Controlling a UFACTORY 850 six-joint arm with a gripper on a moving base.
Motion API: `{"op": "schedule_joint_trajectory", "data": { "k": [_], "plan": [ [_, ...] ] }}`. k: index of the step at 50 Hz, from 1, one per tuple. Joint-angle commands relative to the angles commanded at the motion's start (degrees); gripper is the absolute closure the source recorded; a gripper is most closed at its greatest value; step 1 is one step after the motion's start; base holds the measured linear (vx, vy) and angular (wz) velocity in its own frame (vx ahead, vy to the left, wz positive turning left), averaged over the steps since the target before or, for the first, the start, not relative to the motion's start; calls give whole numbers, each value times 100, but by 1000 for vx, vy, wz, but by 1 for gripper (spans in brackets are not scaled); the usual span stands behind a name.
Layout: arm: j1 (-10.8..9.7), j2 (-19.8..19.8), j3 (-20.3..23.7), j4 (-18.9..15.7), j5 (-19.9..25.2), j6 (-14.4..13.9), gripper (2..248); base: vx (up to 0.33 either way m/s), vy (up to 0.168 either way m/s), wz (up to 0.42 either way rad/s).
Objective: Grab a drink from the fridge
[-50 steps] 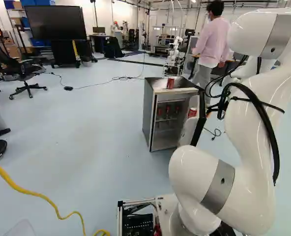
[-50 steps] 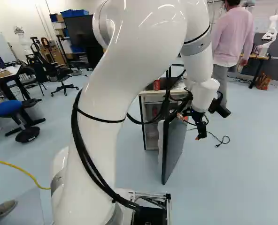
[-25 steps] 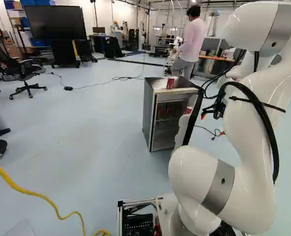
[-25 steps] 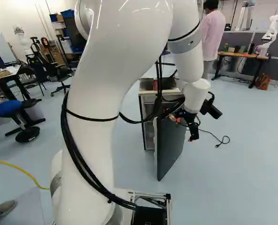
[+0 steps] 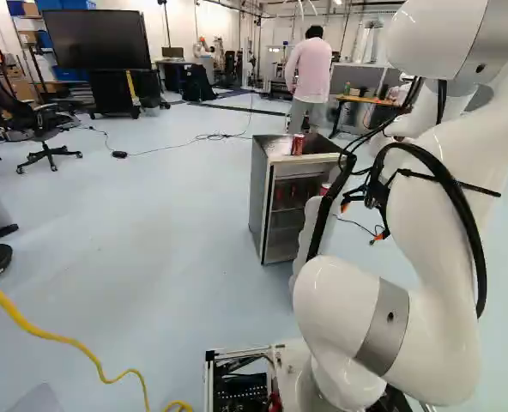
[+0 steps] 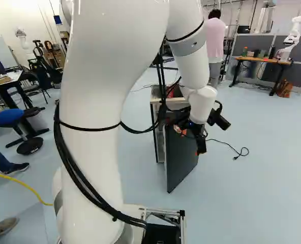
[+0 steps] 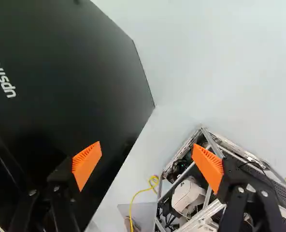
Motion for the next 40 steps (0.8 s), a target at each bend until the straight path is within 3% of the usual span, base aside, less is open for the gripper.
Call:
{"op": "schedule_joint_trajectory", "data": {
  "k": [40],
  "plan": [
    [641, 586, 822, 0, 108, 0, 3, 0, 0, 0]
  ]
}}
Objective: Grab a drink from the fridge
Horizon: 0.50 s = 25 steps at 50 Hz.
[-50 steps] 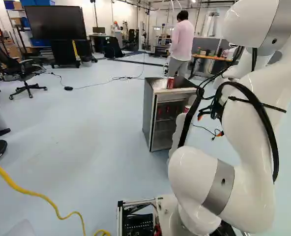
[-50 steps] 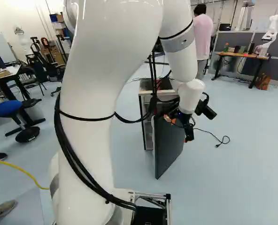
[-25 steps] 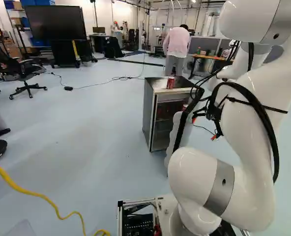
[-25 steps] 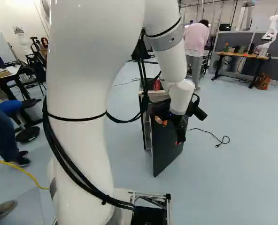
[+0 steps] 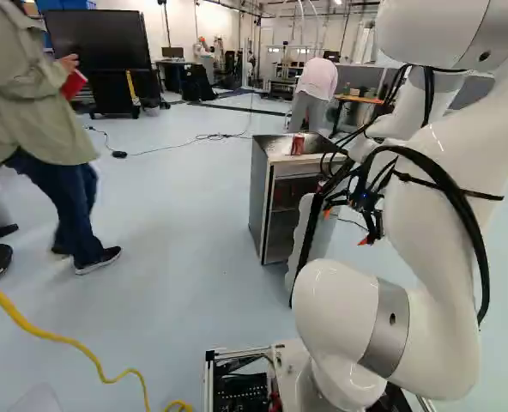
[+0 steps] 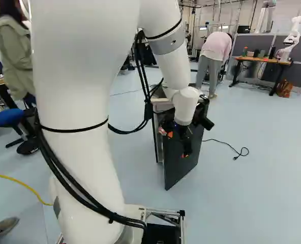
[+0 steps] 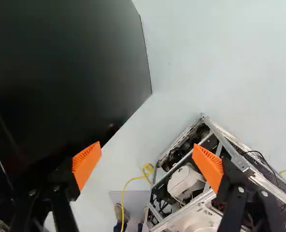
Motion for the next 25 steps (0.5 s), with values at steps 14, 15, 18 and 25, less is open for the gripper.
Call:
{"op": "schedule_joint_trajectory", "data": {
  "k": [14, 15, 18, 25],
  "plan": [
    [351, 85, 114, 0, 114, 0, 3, 0, 0, 0],
    [378, 87, 118, 0, 123, 0, 3, 0, 0, 0],
    [431, 91, 122, 0, 139, 0, 3, 0, 0, 0],
    [602, 53, 72, 0, 197, 0, 3, 0, 0, 0]
  ]
}}
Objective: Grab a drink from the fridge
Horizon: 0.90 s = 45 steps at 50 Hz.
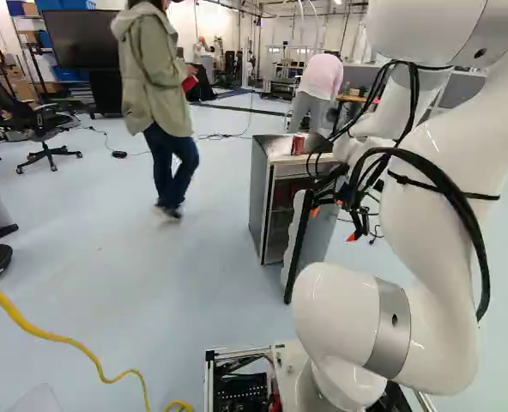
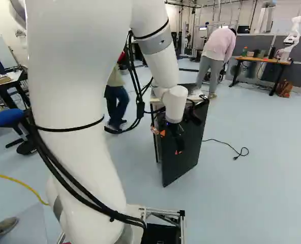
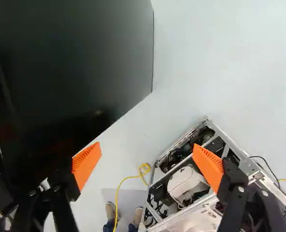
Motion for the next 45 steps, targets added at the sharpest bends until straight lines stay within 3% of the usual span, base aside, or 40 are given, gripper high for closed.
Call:
{"op": "schedule_joint_trajectory", "data": {
  "k": [45],
  "plan": [
    [1008, -623, -844, 0, 902, 0, 3, 0, 0, 0]
  ]
}}
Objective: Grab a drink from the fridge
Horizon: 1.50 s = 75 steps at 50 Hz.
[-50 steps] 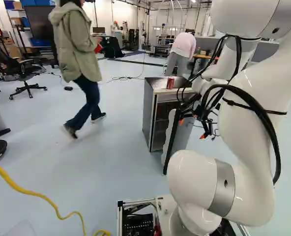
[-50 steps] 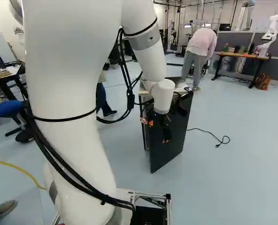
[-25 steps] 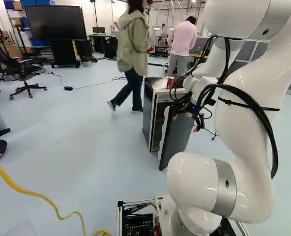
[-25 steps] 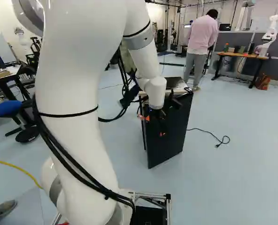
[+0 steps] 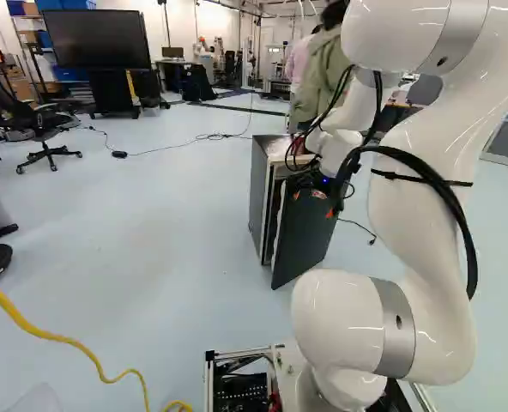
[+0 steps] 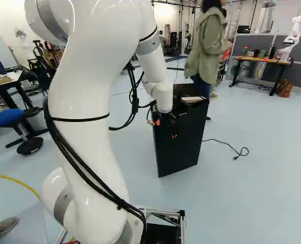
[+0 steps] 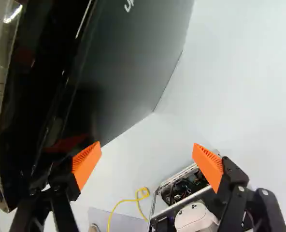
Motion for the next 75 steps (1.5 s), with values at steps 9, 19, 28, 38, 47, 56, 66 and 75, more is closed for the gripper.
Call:
{"op": "schedule_joint_trajectory", "data": {
  "k": [9, 19, 28, 38, 47, 56, 66, 75],
  "plan": [
    [156, -92, -126, 0, 177, 0, 3, 0, 0, 0],
    [295, -162, -222, 0, 369, 0, 3, 0, 0, 0],
    [405, -209, -287, 0, 541, 0, 3, 0, 0, 0],
    [518, -250, -343, 0, 733, 0, 3, 0, 0, 0],
    [616, -285, -391, 0, 905, 0, 3, 0, 0, 0],
    [711, -321, -440, 0, 1077, 0, 3, 0, 0, 0],
    [814, -363, -496, 0, 1269, 0, 3, 0, 0, 0],
    [904, -398, -544, 0, 1441, 0, 3, 0, 0, 0]
  ]
}}
